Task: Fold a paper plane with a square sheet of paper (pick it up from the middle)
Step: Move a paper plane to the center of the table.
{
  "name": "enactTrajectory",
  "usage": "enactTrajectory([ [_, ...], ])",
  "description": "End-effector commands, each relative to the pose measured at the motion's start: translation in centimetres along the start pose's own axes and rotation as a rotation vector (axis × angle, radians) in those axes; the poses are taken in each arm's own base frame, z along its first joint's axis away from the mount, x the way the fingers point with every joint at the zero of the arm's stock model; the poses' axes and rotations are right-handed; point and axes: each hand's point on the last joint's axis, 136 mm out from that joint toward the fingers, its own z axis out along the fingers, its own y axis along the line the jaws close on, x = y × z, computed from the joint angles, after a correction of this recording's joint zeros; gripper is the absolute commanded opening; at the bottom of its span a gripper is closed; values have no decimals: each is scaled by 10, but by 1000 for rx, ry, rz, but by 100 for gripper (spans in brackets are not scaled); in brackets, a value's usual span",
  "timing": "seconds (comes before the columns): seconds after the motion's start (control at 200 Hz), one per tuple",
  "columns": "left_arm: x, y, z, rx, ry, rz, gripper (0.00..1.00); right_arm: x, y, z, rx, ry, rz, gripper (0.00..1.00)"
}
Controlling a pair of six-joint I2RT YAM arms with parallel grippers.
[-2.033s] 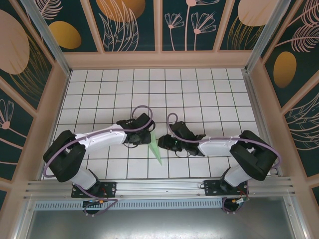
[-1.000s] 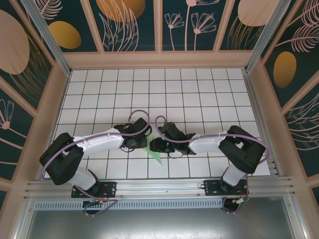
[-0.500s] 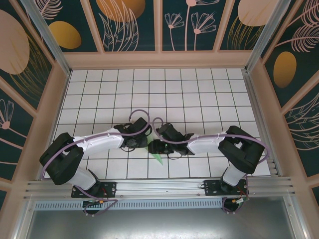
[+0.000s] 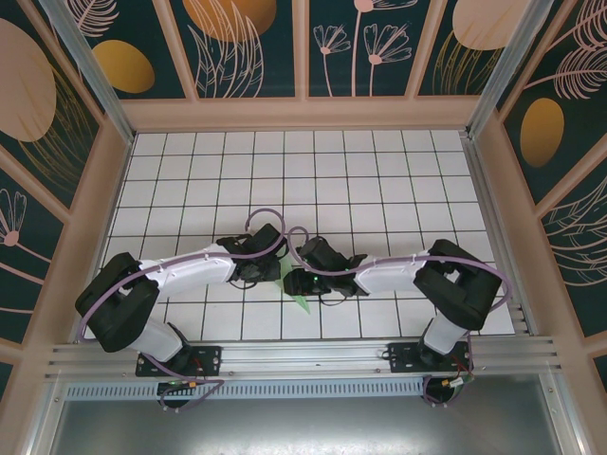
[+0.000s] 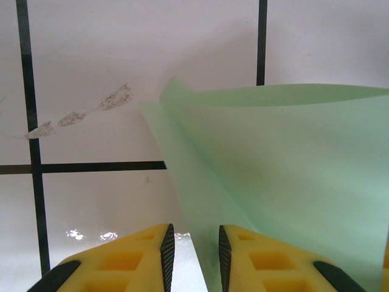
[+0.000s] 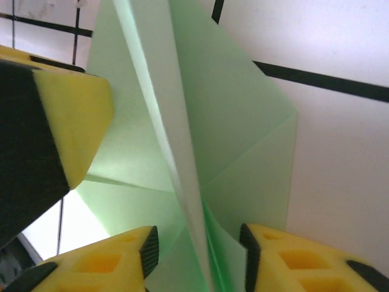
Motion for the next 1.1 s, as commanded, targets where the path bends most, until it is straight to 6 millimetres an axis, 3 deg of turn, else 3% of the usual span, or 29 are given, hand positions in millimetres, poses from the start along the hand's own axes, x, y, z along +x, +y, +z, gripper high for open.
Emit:
enactTrajectory([
  [0.0, 0, 0, -1, 5, -2, 0, 29, -2, -3, 5, 44, 2, -15, 34],
  [0.18, -1, 0, -3, 13, -10, 1, 29, -2, -5, 11, 75, 10, -27, 25],
  [0.29, -5, -4, -9, 34, -28, -1, 29, -5, -7, 11, 112, 6, -31, 13],
  [0.505, -36, -21, -55, 178, -201, -51, 34, -30, -4, -9, 192, -87, -37, 3],
  [0.6, -48, -19, -78, 212, -295, -78, 35, -47, -20, -29, 317, -158, 6, 3],
  [0.741, -54, -6, -90, 204, -371, -121, 36, -69, -57, -54, 535, -222, 93, 4],
  [1.096, -55, 1, -93, 201, -400, -142, 36, -103, -92, -40, 614, -185, 137, 7],
])
